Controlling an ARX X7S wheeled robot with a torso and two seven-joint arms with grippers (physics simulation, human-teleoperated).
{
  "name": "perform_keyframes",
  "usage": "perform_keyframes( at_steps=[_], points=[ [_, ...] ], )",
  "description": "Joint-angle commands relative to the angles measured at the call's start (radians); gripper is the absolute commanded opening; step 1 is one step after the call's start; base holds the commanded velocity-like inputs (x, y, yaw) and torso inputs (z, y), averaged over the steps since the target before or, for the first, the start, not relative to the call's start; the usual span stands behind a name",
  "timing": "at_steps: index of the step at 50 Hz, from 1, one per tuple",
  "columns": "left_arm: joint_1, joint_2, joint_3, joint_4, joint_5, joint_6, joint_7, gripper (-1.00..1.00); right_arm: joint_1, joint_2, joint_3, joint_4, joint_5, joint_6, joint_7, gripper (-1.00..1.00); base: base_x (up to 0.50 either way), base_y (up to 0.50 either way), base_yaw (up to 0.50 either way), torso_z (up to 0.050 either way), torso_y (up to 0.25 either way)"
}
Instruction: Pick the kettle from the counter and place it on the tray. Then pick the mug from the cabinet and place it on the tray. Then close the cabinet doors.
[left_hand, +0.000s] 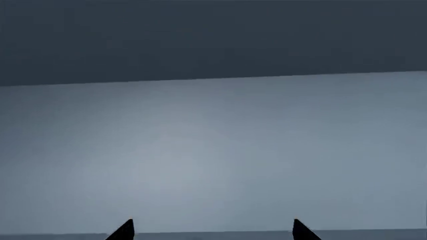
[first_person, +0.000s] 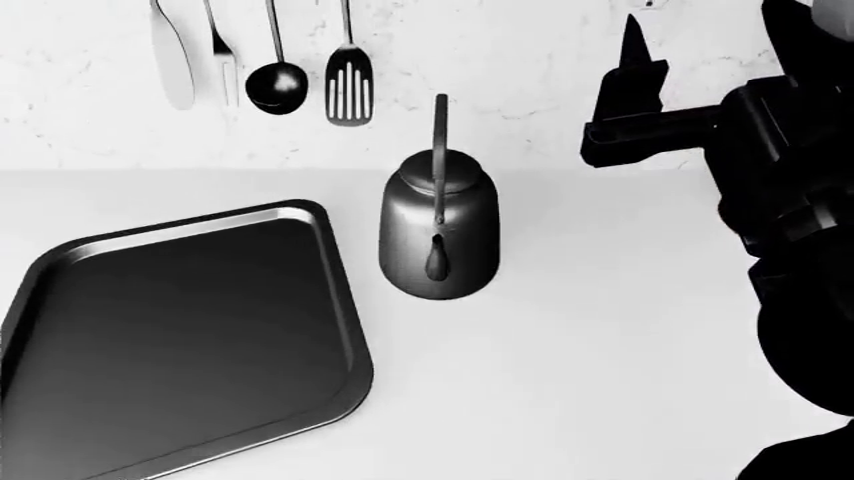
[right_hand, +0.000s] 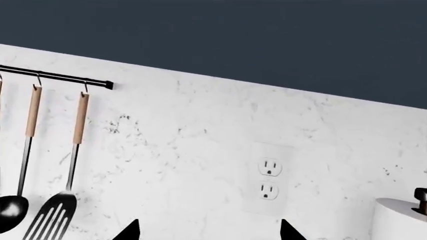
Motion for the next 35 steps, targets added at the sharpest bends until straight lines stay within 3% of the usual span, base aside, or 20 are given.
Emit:
perform_keyframes(
  at_steps=[1,9,31,35],
  points=[
    [-0.003,0.0,0.022,-0.016,-0.043,0.006,-0.006,1.0,-0.021,0.017,-0.015,0.007,0.002,-0.039,0.009,1.0,0.0,0.0,0.0,0.0,0.0],
    [-0.003,0.0,0.071,-0.136,-0.118,0.018,-0.02,1.0,-0.042,0.028,-0.023,0.012,-0.003,-0.067,0.012,1.0,0.0,0.0,0.0,0.0,0.0],
    [-0.002,0.0,0.413,-0.408,-0.47,0.195,-0.015,1.0,-0.089,0.05,-0.073,0.049,-0.039,-0.155,0.004,1.0,0.0,0.0,0.0,0.0,0.0],
    [0.015,-0.001,0.427,-0.416,-0.466,0.205,-0.033,1.0,-0.098,0.054,-0.077,0.052,-0.042,-0.167,0.003,1.0,0.0,0.0,0.0,0.0,0.0]
  ],
)
